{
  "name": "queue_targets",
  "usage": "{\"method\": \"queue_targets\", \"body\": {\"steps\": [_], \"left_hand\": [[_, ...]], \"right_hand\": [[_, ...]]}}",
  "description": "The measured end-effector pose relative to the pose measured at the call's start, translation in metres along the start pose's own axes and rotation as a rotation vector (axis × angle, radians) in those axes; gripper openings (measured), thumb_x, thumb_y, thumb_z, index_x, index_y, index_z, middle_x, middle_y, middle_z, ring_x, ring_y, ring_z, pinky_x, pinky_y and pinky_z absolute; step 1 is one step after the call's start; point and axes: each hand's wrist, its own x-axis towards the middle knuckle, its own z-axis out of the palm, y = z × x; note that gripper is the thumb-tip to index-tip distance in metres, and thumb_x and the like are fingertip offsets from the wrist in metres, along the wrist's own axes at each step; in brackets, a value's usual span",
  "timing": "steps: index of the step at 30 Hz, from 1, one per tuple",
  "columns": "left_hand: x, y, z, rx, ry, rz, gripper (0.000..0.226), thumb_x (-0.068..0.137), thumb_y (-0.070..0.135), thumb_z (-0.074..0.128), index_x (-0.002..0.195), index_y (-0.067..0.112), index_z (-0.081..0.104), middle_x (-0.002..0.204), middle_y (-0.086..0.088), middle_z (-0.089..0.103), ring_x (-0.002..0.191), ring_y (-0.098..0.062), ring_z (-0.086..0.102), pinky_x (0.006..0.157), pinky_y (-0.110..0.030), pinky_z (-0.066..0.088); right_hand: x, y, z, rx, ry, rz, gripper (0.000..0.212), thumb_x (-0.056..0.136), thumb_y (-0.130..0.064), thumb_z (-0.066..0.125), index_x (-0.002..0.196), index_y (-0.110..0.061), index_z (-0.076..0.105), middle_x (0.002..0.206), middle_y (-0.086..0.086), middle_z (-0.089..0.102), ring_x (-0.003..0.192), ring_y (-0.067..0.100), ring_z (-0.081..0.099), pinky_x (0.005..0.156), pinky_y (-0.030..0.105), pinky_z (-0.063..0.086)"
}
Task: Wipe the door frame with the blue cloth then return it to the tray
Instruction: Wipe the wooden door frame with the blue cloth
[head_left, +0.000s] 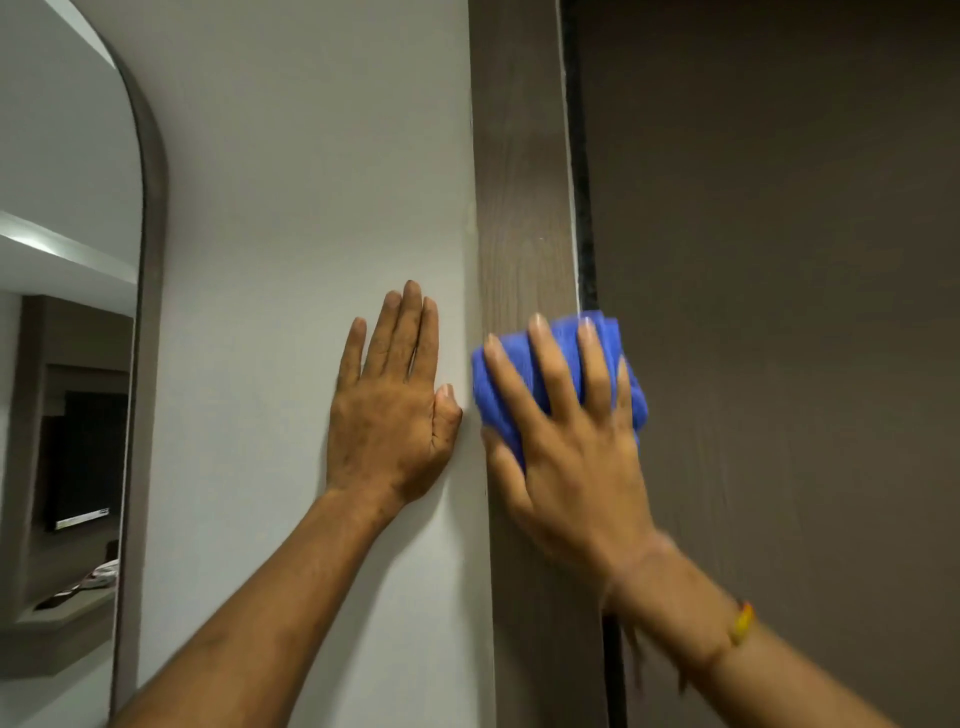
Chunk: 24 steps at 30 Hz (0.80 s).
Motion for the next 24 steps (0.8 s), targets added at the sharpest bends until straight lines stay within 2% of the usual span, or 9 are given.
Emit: {"method": "queue_targets", "body": {"steps": [5,10,14,16,18,21,24], "left_hand": [[-0.001,0.000,0.001,0.032,0.008,-0.006,0.067,0.089,0.035,0.019,0.149,0.009,0.004,0.158,-0.011,0.002,0.146,-0.022,0.000,0.120,-0.043,0.005],[-0.006,-0.002,0.002,0.035,-0.010,-0.004,0.067,0.091,0.038,0.021,0.149,0.011,0.002,0.159,-0.011,0.001,0.147,-0.021,-0.003,0.120,-0.043,0.003],[-0.008,-0.003,0.002,0.020,-0.009,0.007,0.068,0.092,0.041,0.021,0.149,0.012,0.002,0.159,-0.009,0.000,0.146,-0.021,-0.004,0.120,-0.042,0.001],[-0.007,-0.003,0.002,0.013,-0.003,0.004,0.068,0.091,0.041,0.022,0.150,0.012,0.003,0.159,-0.009,0.001,0.146,-0.020,-0.003,0.120,-0.042,0.001],[-0.007,-0.003,0.002,0.013,0.002,0.005,0.067,0.091,0.040,0.022,0.149,0.011,0.005,0.159,-0.010,0.003,0.146,-0.021,-0.001,0.120,-0.042,0.003],[-0.007,-0.002,0.002,0.011,0.013,0.000,0.067,0.090,0.039,0.023,0.149,0.012,0.003,0.157,-0.007,0.000,0.146,-0.022,0.000,0.119,-0.042,0.003],[-0.007,-0.003,0.000,0.005,0.012,-0.002,0.067,0.090,0.040,0.023,0.148,0.014,0.000,0.157,-0.007,-0.001,0.146,-0.021,-0.001,0.120,-0.041,0.002]], "right_hand": [[0.098,0.009,-0.014,-0.015,-0.017,0.049,0.064,0.092,-0.053,0.034,0.147,-0.030,0.011,0.158,0.009,0.010,0.143,0.040,-0.002,0.111,0.064,0.003],[0.064,-0.002,-0.004,0.028,0.036,0.089,0.067,0.092,-0.053,0.035,0.148,-0.029,0.010,0.159,0.010,0.007,0.144,0.039,-0.003,0.112,0.061,-0.003],[0.003,-0.005,0.001,-0.047,0.001,-0.007,0.066,0.089,-0.055,0.034,0.147,-0.025,0.021,0.155,0.014,0.023,0.141,0.043,0.014,0.110,0.067,0.017],[0.007,0.001,-0.001,-0.074,-0.015,-0.060,0.064,0.090,-0.055,0.034,0.146,-0.025,0.024,0.153,0.014,0.027,0.140,0.044,0.017,0.108,0.068,0.020],[0.037,0.005,-0.004,-0.081,-0.006,-0.067,0.065,0.090,-0.055,0.033,0.147,-0.026,0.021,0.155,0.014,0.023,0.141,0.044,0.013,0.110,0.068,0.013],[0.096,0.006,-0.012,-0.075,0.032,0.015,0.063,0.091,-0.056,0.018,0.148,-0.028,0.013,0.158,0.010,0.012,0.143,0.042,0.001,0.111,0.062,-0.006],[0.113,0.001,-0.010,-0.097,0.082,0.060,0.059,0.095,-0.051,0.014,0.148,-0.026,0.009,0.159,0.009,0.008,0.144,0.039,-0.003,0.113,0.055,-0.011]]}}
